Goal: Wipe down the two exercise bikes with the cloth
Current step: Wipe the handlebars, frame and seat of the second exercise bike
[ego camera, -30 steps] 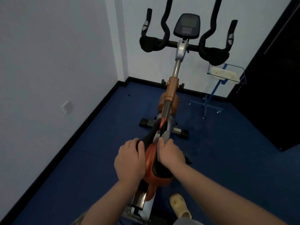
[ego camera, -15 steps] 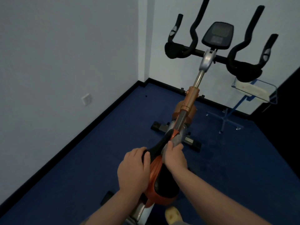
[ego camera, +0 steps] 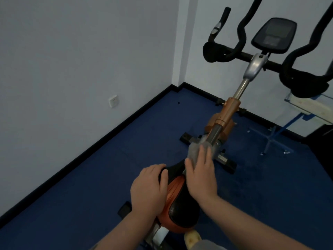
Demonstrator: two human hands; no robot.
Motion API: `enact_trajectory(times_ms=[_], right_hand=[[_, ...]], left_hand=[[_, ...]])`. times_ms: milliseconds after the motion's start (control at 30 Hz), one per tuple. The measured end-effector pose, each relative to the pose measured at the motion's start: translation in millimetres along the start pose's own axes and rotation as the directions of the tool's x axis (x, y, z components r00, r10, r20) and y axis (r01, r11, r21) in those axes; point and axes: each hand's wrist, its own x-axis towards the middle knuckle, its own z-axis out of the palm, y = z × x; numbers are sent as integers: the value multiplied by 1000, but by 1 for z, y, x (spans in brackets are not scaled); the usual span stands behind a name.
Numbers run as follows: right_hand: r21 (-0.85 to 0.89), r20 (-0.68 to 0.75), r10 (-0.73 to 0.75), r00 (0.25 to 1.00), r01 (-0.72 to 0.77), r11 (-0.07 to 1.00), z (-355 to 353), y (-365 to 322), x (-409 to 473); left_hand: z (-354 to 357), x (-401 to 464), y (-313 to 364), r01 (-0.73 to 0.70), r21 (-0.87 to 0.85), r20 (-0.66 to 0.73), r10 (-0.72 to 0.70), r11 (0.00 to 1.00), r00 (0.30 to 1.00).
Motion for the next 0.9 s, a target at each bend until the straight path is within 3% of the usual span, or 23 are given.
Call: enact_trajectory(times_ms=[100, 200, 233, 300, 400, 433, 533, 600, 667, 700, 800, 900], right_hand=[[-155, 130, -280, 951, 299, 942, 4, 15, -31], [-209, 199, -426, 883, 463, 862, -9, 27, -10], [-270, 179, -449, 875, 483, 833, -14, 27, 6], [-284, 115, -381, 917, 398, 872, -23, 25, 39], [-350, 161, -367, 916, 401, 847, -22, 14, 55], [-415, 180, -420, 890, 455, 788, -18, 10, 49], [-258, 168, -604, 779, 626, 735, -11, 9, 18], [-171, 235, -652, 720, 691, 702, -15, 12, 20], [-210, 291, -671, 682, 729, 651, -24, 13, 39], [-276, 313, -655, 688, 726, 630, -28, 11, 50], [-395, 298, -529, 795, 607, 690, -34, 1, 73], [-497, 318, -517, 795, 604, 624, -16, -20, 51]], left_hand=[[0, 0, 0, 11, 5, -5, -11, 1000, 1000], [0, -1, 1, 17, -2, -5, -17, 1000, 1000], [1, -1, 1, 20, -3, -8, -20, 1000, 1000], [1, -1, 1, 29, -16, -21, -30, 999, 999], [2, -3, 1, 47, -37, -49, -49, 998, 998], [2, -3, 1, 50, -40, -54, -52, 998, 997], [4, -2, 2, 49, -38, -55, -51, 998, 997], [4, -3, 1, 56, -25, -62, -58, 998, 996], [4, -3, 1, 71, -16, -78, -72, 997, 994], [4, -4, 2, 81, -17, -92, -83, 997, 992], [6, -4, 6, 121, -23, -123, -123, 992, 985], [8, -6, 7, 186, -27, -169, -188, 982, 968]])
